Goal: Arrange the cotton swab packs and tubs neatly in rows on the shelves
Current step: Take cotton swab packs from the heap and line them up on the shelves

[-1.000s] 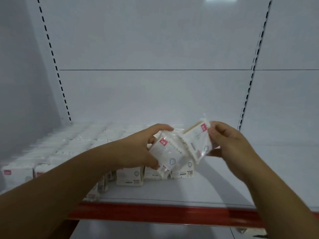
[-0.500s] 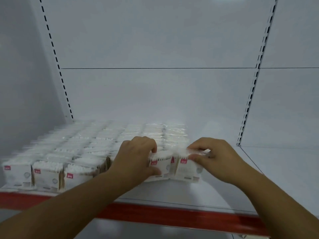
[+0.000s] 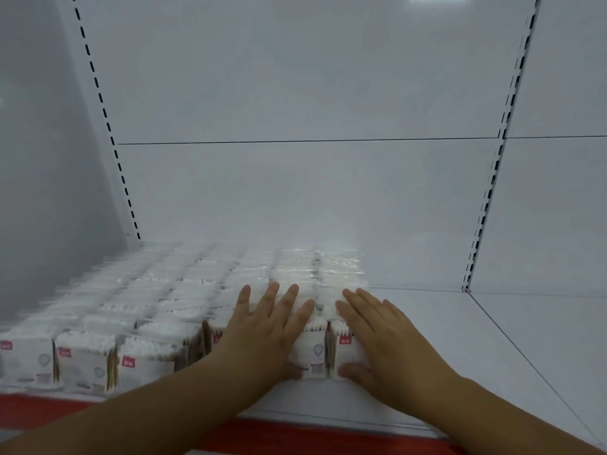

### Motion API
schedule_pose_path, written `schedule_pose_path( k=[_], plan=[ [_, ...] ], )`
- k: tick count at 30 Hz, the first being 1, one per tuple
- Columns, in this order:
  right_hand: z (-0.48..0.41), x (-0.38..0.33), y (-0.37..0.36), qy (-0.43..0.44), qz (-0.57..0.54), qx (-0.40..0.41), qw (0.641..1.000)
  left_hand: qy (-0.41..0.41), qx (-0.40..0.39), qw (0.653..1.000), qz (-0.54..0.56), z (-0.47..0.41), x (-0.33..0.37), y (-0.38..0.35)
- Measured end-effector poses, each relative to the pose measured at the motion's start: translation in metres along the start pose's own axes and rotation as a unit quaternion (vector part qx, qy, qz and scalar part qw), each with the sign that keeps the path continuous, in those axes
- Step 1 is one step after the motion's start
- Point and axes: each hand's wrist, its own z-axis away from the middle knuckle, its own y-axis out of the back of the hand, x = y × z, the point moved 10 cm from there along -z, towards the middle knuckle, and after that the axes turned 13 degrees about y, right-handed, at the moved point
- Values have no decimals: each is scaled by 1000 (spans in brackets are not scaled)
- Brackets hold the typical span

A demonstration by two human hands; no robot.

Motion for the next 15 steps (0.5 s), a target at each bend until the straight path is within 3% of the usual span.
schedule_pose_path(
  k=[5,12,15],
  plan=[
    [-1,6,-5,-6,-9,3,1000,-22,8,1000,-3,-9,-1,-5],
    [3,6,0,-27,74,-51,996,-71,0,997,25,5,-6,5],
    [-4,-10,12,-31,58,-32,997,-48,-10,998,26,9,-31,7]
  ],
)
